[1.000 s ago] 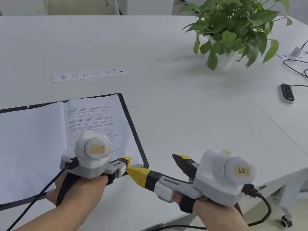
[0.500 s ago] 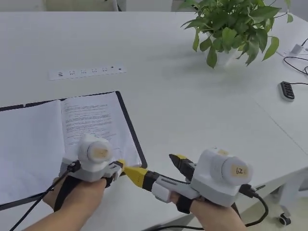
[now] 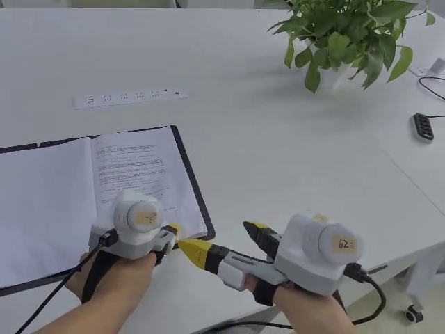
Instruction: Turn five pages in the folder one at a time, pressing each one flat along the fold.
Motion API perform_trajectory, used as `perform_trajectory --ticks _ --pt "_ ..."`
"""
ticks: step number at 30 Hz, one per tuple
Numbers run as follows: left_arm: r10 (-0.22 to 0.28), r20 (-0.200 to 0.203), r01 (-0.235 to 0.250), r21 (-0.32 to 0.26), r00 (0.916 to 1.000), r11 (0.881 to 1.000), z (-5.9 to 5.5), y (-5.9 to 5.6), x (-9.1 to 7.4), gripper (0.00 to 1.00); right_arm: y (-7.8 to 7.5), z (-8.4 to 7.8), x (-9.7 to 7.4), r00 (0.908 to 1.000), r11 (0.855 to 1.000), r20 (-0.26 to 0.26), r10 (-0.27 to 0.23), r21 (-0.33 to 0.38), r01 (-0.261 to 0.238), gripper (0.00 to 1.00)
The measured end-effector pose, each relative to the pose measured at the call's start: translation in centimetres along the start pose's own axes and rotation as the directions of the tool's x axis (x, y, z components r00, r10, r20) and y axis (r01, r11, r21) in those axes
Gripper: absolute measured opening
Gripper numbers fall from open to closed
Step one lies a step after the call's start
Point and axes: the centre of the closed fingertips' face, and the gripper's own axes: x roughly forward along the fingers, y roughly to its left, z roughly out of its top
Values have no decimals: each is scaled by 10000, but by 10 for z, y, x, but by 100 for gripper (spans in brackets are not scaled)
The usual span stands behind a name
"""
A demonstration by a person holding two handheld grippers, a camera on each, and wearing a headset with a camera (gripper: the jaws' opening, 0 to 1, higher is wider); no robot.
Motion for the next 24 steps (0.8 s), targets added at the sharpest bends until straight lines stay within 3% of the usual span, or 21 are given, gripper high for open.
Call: perform_trajectory --ticks 11,18,24 --pt "99 115 -96 -213 9999 9997 1 2 0 41 0 -3 3 9999 10000 -112 80 54 -79 85" --pt "326 83 -323 -363 9994 9988 2 12 1 29 0 -4 4 9998 9999 -161 119 60 -118 85" --pt "377 19 -376 -401 9993 9985 1 16 1 24 0 -5 5 9997 9999 -213 151 77 -149 85"
